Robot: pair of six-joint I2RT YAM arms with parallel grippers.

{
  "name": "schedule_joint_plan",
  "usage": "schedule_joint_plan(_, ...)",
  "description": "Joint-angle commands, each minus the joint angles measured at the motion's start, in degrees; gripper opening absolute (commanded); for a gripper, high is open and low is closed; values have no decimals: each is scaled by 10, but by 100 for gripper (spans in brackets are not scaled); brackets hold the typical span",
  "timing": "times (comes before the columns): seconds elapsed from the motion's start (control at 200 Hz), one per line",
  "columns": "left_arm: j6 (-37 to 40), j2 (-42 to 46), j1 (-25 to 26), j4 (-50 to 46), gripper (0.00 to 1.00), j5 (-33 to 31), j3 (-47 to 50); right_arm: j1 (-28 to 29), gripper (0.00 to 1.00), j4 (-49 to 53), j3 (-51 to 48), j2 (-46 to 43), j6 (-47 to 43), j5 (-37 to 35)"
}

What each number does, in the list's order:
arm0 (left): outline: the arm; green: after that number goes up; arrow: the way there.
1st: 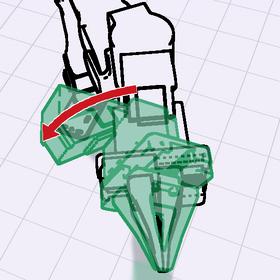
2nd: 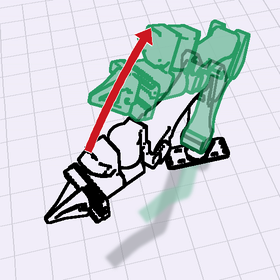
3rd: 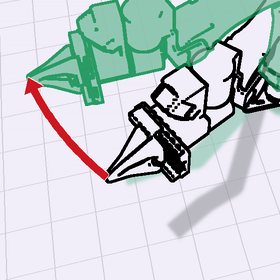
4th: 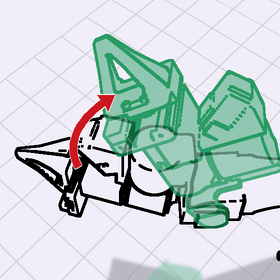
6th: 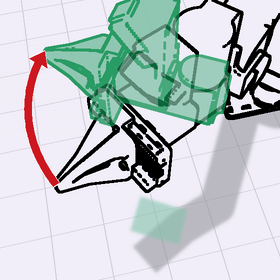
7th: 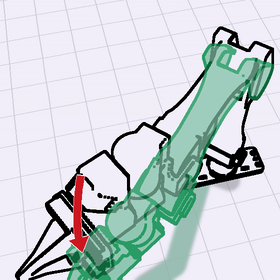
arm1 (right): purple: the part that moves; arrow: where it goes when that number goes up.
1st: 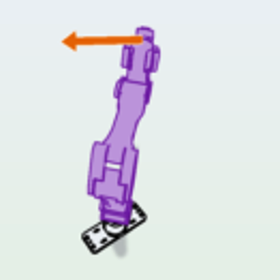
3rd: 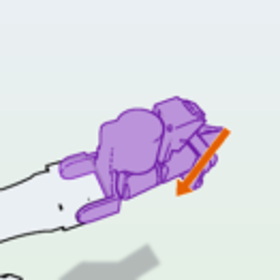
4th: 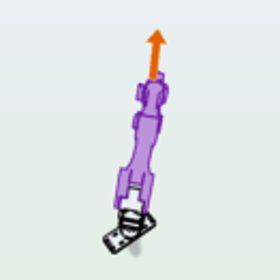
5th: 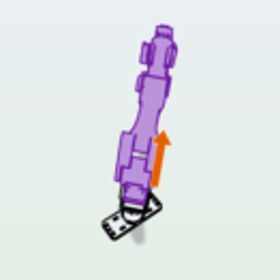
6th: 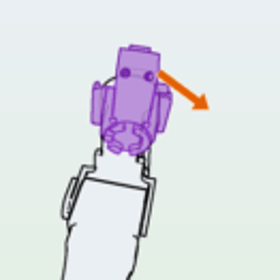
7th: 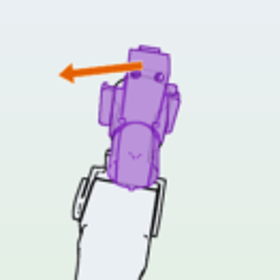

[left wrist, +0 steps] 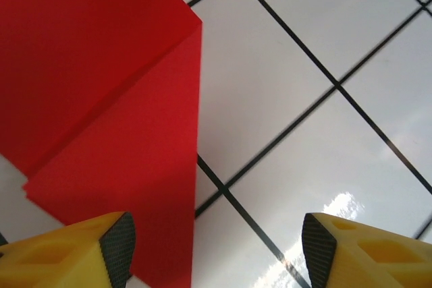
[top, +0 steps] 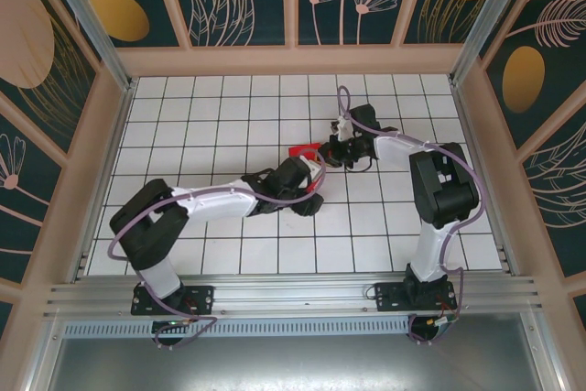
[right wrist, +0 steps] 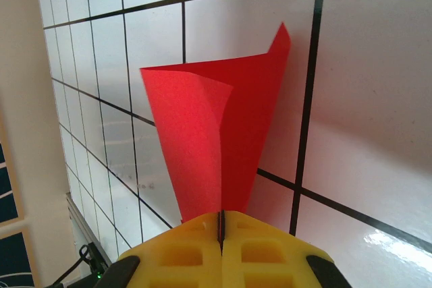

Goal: Fold a paper plane with a square sheet of paper (fold left side to right side)
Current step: Fold the wing for the fifth time at the center of the table.

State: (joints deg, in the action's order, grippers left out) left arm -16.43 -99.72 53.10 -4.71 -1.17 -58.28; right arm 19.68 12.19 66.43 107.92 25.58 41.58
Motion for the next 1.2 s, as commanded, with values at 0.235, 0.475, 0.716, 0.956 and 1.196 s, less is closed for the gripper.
schedule_joint_plan(0.235, -16, -97, 27, -58, 67, -149, -79, 7, 0, 18, 22, 15, 9, -2)
schedule_joint_plan(0.475, -11, -137, 48, -80, 64, -231, -109, 7, 0, 21, 25, 23, 5, 2)
schedule_joint_plan(0.716, -8, -149, 55, -96, 58, -273, -121, 8, 0, 22, 30, 29, 3, 3)
schedule_joint_plan(0.956, 2, -133, 57, -97, 53, -291, -119, 8, 0, 27, 34, 30, 5, 3)
schedule_joint_plan(1.196, 3, -133, 58, -95, 32, -278, -119, 7, 0, 35, 37, 34, -1, 1)
